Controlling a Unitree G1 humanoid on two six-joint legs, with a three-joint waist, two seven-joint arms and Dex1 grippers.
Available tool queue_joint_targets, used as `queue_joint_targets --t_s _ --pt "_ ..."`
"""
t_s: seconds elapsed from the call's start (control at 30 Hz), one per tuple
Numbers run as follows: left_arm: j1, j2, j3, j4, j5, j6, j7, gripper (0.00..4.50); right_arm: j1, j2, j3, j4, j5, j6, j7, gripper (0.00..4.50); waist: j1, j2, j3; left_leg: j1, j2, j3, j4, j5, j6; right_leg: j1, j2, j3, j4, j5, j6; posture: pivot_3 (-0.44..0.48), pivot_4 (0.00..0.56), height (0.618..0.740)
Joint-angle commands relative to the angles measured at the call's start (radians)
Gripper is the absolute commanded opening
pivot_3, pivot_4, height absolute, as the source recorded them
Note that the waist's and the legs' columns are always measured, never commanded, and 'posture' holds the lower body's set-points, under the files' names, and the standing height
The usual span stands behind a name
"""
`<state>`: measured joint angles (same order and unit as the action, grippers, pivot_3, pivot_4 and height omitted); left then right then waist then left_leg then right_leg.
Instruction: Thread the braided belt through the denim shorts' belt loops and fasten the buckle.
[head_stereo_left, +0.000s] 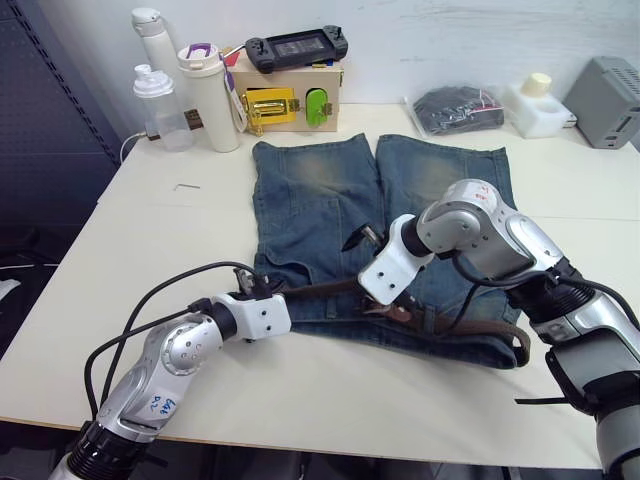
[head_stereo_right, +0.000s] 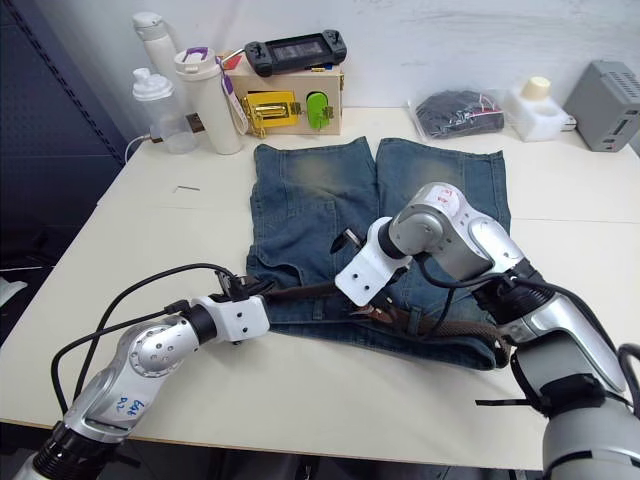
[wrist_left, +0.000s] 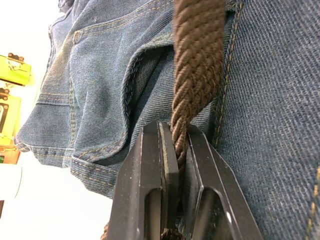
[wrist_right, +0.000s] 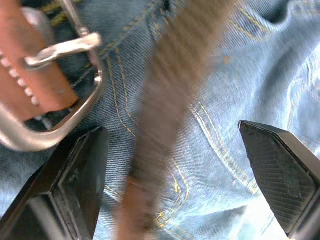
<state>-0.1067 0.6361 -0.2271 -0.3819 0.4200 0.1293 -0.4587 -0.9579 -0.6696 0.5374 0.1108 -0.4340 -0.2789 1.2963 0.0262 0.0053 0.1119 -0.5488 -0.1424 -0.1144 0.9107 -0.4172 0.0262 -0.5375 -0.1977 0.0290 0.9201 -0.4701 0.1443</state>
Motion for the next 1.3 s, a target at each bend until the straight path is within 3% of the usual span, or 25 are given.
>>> queue_joint_targets --t_s 0.03,0.2,0.23,0.37,0.43,0.57,0.73,0.83,1.1,1.3 --pt "0.029 -0.006 -0.027 0.086 0.027 0.027 -0.020 0.23 0.019 0.001 -0.019 -0.054 -0.009 0.062 0.007 4.50 0.000 0.000 0.000 0.000 0.000 0.000 0.000 0.000 0.000 0.003 0.000 0.000 -0.001 0.000 0.000 0.000 0.150 0.645" --pt "0.023 -0.016 -0.018 0.089 0.032 0.037 -0.013 0.23 0.059 -0.026 -0.060 -0.132 0.010 0.136 0.010 4.50 0.001 0.000 0.000 0.001 0.000 -0.001 -0.001 0.001 -0.001 0.005 0.000 -0.001 -0.005 0.000 0.001 0.000 0.150 0.645" --pt "0.021 -0.021 -0.013 0.089 0.034 0.044 -0.007 0.19 0.072 -0.034 -0.072 -0.149 0.011 0.154 0.008 4.23 0.001 0.000 0.000 0.001 0.000 -0.001 -0.001 0.001 -0.001 0.005 0.000 -0.001 -0.005 0.000 0.001 0.000 0.150 0.645" --pt "0.021 -0.046 0.004 0.088 0.033 0.074 0.005 0.16 0.124 -0.038 -0.134 -0.224 0.014 0.246 -0.035 2.96 0.003 0.000 0.000 0.001 0.000 -0.001 -0.002 0.001 0.000 0.005 -0.001 -0.002 -0.007 0.000 0.001 0.000 0.150 0.645" --pt "0.023 -0.055 0.010 0.085 0.033 0.084 0.009 0.16 0.149 -0.041 -0.161 -0.265 0.018 0.296 -0.046 1.84 0.003 0.000 0.000 0.001 0.000 0.000 -0.003 0.003 0.000 0.007 -0.001 -0.002 -0.011 -0.001 0.001 0.000 0.150 0.645" --pt "0.025 -0.068 0.021 0.083 0.033 0.086 0.022 0.16 0.194 -0.051 -0.193 -0.337 0.023 0.374 -0.056 0.03 0.004 0.000 0.000 0.001 0.000 -0.001 -0.005 0.005 -0.001 0.008 -0.001 -0.003 -0.014 -0.001 0.001 0.000 0.150 0.645" --pt "0.022 -0.087 0.042 0.075 0.014 0.078 0.033 0.16 0.239 -0.037 -0.212 -0.420 0.036 0.463 -0.072 0.03 0.008 0.000 0.000 0.001 0.000 -0.001 -0.005 0.005 0.000 0.008 -0.002 -0.003 -0.015 -0.001 0.001 0.000 0.150 0.645" --pt "0.024 -0.123 0.102 0.028 -0.072 0.086 0.024 0.16 0.276 -0.023 -0.220 -0.462 0.031 0.499 -0.117 0.03 0.008 -0.002 0.001 0.000 0.000 0.000 -0.005 0.006 0.000 0.009 -0.002 -0.003 -0.015 -0.001 0.001 0.000 0.150 0.645" --pt "0.015 -0.110 0.275 -0.115 -0.323 0.226 -0.123 3.00 0.381 0.026 -0.230 -0.483 -0.039 0.528 -0.316 0.00 -0.010 -0.012 0.007 -0.003 0.000 -0.001 -0.010 0.006 -0.001 0.006 -0.003 -0.006 -0.017 -0.001 0.002 0.000 0.150 0.645" --pt "-0.005 0.031 0.450 -0.202 -0.662 0.424 -0.356 3.00 0.413 0.109 -0.240 -0.457 -0.101 0.541 -0.518 0.00 -0.035 -0.015 0.009 -0.002 0.002 -0.002 -0.017 0.010 -0.006 0.005 -0.003 -0.010 -0.020 -0.001 0.002 0.000 0.150 0.645"
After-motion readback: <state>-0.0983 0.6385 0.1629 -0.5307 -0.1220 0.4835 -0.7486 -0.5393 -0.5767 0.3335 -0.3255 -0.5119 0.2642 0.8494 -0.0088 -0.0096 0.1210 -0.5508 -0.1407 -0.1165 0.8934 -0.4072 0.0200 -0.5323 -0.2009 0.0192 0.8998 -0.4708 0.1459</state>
